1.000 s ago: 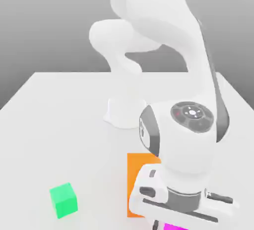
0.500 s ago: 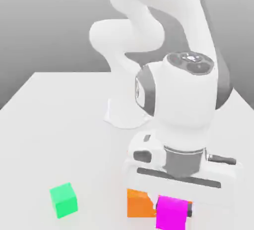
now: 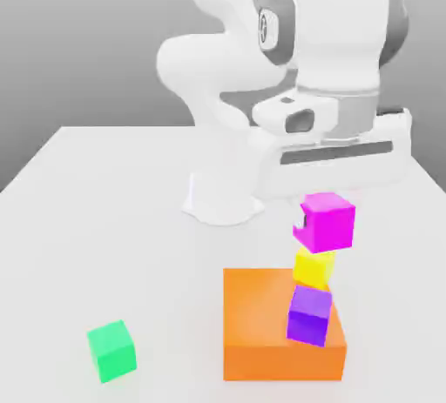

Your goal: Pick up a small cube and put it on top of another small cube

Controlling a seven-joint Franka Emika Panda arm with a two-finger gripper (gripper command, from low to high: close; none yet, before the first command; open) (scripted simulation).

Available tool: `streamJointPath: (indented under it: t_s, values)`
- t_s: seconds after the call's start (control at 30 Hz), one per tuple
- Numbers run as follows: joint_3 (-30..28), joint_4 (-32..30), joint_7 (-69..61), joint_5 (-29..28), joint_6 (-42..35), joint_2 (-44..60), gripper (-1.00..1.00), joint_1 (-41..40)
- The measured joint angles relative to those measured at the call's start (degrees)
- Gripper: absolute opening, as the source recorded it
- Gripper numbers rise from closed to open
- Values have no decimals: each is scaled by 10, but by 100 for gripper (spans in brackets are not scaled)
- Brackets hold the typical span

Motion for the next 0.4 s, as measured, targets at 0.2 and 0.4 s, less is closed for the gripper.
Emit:
streamJointPath:
  t_s: [0.2, 0.4]
  values:
    - [12, -80, -40, 25, 51, 9, -100, 38]
    - [18, -94, -36, 21, 116, 62, 100, 35]
